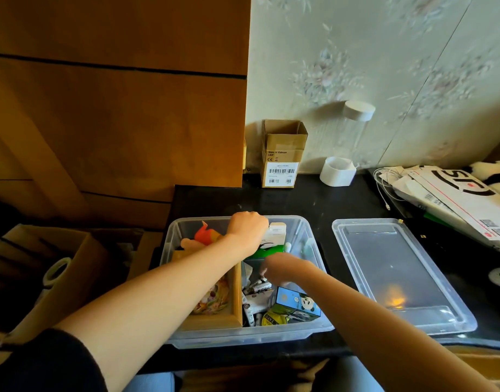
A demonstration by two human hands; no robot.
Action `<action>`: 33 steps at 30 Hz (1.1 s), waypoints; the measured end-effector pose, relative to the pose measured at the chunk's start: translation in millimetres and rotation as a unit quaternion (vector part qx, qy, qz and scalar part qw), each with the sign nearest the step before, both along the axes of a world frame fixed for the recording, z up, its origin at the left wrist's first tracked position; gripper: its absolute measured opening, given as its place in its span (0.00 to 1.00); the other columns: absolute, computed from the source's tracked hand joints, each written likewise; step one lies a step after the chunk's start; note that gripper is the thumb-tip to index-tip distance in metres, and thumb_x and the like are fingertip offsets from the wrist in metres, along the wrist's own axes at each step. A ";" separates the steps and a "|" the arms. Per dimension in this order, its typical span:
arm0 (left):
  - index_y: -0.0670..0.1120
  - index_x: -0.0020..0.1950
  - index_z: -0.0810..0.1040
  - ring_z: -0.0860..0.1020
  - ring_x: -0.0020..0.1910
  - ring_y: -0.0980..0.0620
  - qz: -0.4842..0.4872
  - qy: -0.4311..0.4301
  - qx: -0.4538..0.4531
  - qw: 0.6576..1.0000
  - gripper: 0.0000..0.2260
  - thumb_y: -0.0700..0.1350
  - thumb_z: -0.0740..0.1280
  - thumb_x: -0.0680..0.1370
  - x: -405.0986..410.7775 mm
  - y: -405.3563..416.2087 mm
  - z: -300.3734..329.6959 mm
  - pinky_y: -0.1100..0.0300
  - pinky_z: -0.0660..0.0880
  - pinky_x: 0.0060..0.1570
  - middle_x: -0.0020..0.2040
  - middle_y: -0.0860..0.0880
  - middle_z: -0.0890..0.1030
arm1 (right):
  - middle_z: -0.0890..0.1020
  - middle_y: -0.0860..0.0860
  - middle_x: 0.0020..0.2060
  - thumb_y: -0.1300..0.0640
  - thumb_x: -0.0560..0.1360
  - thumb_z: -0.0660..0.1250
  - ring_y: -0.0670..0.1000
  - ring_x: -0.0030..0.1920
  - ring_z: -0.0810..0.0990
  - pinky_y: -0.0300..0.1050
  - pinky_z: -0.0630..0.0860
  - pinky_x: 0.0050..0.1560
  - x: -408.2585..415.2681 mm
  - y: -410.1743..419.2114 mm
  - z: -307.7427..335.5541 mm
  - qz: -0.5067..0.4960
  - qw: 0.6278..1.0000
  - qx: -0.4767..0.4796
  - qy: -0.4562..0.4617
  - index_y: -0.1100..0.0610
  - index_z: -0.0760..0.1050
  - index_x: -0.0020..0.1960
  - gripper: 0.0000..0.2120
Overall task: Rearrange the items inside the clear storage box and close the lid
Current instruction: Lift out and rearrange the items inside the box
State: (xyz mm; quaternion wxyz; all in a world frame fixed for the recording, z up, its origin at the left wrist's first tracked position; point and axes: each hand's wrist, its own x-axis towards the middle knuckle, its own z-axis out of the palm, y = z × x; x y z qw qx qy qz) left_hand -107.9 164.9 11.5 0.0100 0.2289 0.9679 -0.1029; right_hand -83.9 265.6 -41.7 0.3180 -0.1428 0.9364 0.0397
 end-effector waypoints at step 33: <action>0.43 0.57 0.80 0.78 0.50 0.46 -0.013 0.020 0.203 0.979 0.13 0.33 0.65 0.76 2.9 -28.5 -5.3 0.54 0.78 0.48 0.53 0.46 0.78 | 0.75 0.52 0.51 0.61 0.72 0.70 0.53 0.49 0.76 0.43 0.74 0.40 -3.7 31.4 26.3 -0.086 0.918 -0.085 0.379 0.55 0.73 0.60 0.17</action>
